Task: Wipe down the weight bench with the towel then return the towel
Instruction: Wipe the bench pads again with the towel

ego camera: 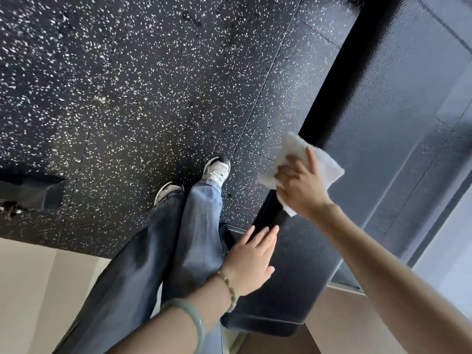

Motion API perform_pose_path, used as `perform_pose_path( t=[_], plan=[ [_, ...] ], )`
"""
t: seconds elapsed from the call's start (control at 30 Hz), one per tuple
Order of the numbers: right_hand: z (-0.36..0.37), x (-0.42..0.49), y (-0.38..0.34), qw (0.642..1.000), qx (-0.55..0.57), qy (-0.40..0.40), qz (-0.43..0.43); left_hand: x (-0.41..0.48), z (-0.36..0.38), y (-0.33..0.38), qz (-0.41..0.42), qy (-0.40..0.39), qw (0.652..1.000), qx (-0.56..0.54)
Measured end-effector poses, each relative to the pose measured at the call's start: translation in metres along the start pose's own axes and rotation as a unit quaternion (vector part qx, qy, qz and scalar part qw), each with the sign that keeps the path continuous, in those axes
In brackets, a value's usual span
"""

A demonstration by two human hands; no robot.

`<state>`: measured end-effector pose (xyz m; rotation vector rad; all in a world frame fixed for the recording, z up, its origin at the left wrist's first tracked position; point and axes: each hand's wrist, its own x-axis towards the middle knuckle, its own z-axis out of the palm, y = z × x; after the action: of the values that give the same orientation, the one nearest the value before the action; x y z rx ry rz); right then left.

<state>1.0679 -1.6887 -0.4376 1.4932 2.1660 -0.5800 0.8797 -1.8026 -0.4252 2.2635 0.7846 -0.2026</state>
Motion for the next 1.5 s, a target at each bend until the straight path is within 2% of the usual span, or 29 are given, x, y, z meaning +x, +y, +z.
perform_pose_path(
  t=[0.17, 0.3, 0.43, 0.63, 0.8, 0.9, 1.0, 1.1, 1.17, 1.4, 1.5],
  plan=[
    [0.006, -0.015, -0.009, 1.000, -0.011, -0.004, -0.023, 0.003, -0.003, 0.002, -0.001, -0.030, 1.000, -0.005],
    [-0.016, 0.017, 0.032, 0.996, -0.077, 0.011, 0.044, -0.002, -0.003, 0.005, -0.016, -0.036, 0.999, 0.012],
    [-0.025, 0.042, 0.049, 0.993, -0.059, 0.008, 0.098, -0.009, 0.002, 0.006, -0.012, -0.051, 0.998, 0.020],
    [0.012, -0.008, -0.031, 0.998, -0.026, -0.048, 0.019, -0.029, 0.020, 0.003, -0.010, -0.051, 0.998, -0.028],
    [0.045, -0.058, -0.084, 0.994, -0.003, -0.093, -0.053, -0.047, 0.033, 0.005, 0.001, -0.039, 0.999, -0.006],
    [0.046, -0.050, -0.061, 0.995, -0.052, -0.037, -0.072, -0.065, 0.045, 0.012, -0.010, -0.033, 0.999, -0.026],
    [0.026, -0.021, -0.023, 0.996, -0.073, 0.047, -0.017, -0.082, 0.059, 0.022, -0.019, -0.021, 0.999, -0.030],
    [0.011, -0.004, -0.005, 0.997, -0.057, 0.039, 0.032, -0.094, 0.070, 0.028, -0.024, -0.022, 0.999, -0.025],
    [0.016, -0.010, -0.018, 0.998, -0.043, 0.026, 0.036, -0.101, 0.077, 0.031, -0.033, -0.018, 0.999, -0.028],
    [0.089, -0.101, -0.130, 0.993, -0.016, -0.016, -0.116, -0.135, 0.115, 0.050, -0.044, 0.005, 0.999, -0.014],
    [0.100, -0.111, -0.134, 0.985, -0.013, -0.002, -0.170, -0.150, 0.127, 0.060, -0.055, 0.014, 0.998, -0.007]
  ],
)
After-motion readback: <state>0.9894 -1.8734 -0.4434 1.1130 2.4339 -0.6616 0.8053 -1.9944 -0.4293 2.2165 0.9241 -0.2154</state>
